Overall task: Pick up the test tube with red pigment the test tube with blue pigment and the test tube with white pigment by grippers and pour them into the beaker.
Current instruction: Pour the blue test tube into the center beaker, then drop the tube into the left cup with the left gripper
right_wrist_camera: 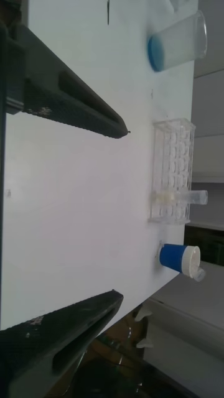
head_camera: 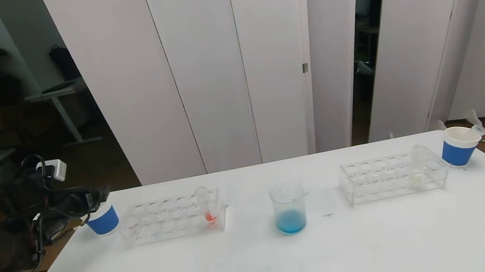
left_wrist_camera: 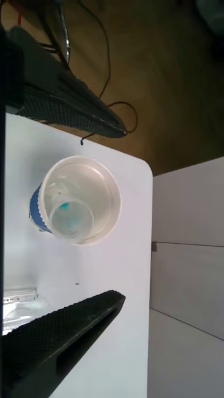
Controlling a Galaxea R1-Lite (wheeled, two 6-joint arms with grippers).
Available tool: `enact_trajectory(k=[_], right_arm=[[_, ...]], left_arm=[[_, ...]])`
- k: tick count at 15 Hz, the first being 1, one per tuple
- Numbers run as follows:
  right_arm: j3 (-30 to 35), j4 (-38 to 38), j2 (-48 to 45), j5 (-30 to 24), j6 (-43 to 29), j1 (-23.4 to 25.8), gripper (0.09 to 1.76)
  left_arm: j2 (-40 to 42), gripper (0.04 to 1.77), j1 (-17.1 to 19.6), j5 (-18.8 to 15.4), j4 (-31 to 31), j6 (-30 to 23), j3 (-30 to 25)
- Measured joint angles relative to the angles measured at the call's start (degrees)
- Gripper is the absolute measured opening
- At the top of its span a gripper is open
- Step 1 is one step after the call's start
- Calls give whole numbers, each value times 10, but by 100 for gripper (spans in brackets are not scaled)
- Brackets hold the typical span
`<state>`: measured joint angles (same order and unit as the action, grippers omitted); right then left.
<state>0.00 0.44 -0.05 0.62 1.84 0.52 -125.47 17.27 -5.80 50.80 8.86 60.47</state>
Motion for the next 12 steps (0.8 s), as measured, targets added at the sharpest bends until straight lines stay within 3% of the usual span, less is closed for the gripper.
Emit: enact_trajectory(k=[7,12], right_arm=[[0,0,0,0,0,0,175],[0,0,0,0,0,0,175]], left_arm=[[194,175,-21,-23,-97,0,-81],[406,175,-85,-23,-200,1,-180]])
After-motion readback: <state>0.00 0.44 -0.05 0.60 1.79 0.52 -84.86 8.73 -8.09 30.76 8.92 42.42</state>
